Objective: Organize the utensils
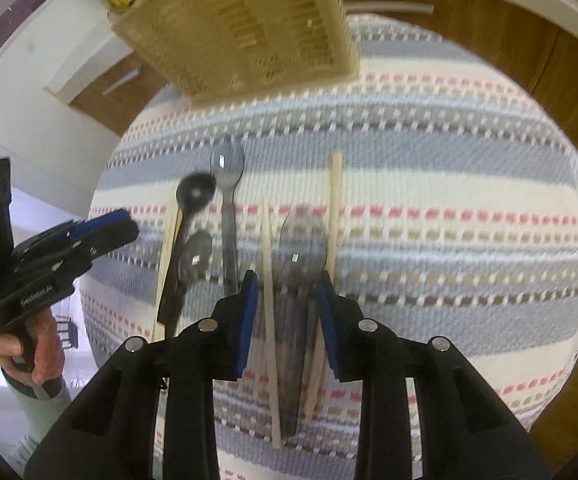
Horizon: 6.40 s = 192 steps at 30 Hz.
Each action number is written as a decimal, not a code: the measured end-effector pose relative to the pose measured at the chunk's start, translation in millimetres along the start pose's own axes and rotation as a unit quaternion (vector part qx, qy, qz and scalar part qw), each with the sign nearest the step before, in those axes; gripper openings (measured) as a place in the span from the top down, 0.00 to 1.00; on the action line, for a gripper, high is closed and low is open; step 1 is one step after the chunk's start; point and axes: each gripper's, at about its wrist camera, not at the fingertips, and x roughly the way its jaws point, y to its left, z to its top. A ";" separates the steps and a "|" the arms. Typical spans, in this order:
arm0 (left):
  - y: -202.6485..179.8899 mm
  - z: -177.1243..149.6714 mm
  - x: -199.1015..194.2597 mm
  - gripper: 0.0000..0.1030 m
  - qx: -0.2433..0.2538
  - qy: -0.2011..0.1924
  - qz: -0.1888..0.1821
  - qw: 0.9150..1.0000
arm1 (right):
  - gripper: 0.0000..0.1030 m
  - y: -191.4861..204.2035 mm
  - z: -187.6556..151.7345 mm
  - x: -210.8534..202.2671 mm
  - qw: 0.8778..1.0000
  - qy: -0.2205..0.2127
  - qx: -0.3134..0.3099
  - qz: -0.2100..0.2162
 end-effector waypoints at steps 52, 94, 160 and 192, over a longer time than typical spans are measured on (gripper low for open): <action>41.6 -11.6 9.3 0.70 -0.038 0.036 -0.012 0.999 | 0.82 42.6 5.4 57.0 0.994 0.061 -0.041 -0.076; 56.2 -14.7 5.8 0.90 -0.013 0.043 0.050 0.998 | 0.91 22.7 -3.9 33.5 0.997 0.039 -0.046 -0.038; -0.5 148.6 -39.6 0.81 0.022 -0.392 -0.033 0.919 | 0.88 24.2 159.3 -77.8 0.897 -0.428 -0.101 -0.047; 0.8 3.2 -59.1 0.61 0.022 -0.159 0.044 0.986 | 0.61 40.7 25.3 -27.5 0.988 -0.137 -0.054 -0.048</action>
